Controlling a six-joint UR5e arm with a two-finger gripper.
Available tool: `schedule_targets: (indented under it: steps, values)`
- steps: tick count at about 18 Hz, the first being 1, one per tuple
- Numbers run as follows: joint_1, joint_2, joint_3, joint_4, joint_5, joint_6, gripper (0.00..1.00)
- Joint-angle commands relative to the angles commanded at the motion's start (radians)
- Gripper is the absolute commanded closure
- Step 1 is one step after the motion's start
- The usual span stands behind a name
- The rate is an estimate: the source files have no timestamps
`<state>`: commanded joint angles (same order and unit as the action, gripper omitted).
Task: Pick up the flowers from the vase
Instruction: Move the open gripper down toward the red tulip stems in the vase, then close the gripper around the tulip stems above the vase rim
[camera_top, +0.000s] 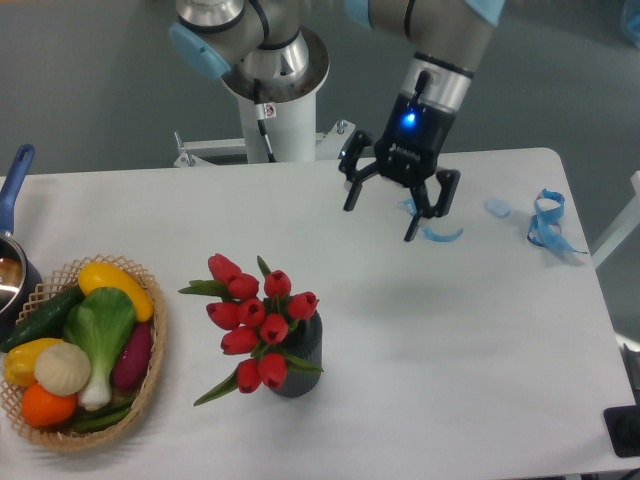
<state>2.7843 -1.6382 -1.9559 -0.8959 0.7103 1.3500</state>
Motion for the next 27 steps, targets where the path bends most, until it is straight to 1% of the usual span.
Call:
schedule_targets:
  steps: [2,5,7,8,10,12,15,16,20,21,24,27]
  values:
    - [-0.023,-0.025,0.009,0.017,-0.002,-0.002,0.00]
    - [-0.069,-0.041,0.023,0.018,-0.029,-0.003,0.00]
    - [-0.077,-0.066,0.029,0.023,-0.046,-0.017,0.00]
    - [-0.083,-0.075,0.031,0.035,-0.048,-0.017,0.00]
    - [-0.120,-0.097,0.034,0.077,-0.048,-0.017,0.00]
    - [-0.126,-0.120,0.041,0.100,-0.045,-0.017,0.00]
    - [-0.140,-0.135,0.067,0.101,-0.046,-0.018,0.00]
    - [-0.144,-0.149,0.077,0.101,-0.046,-0.018,0.00]
    - [-0.155,-0.161,0.095,0.103,-0.046,-0.018,0.00]
    - [-0.164,-0.182,0.106,0.103,-0.046,-0.018,0.00]
    - [-0.172,-0.195,0.110,0.129,-0.046,-0.018,0.00]
    - [-0.187,-0.216,0.117,0.135,-0.046,-0.018,0.00]
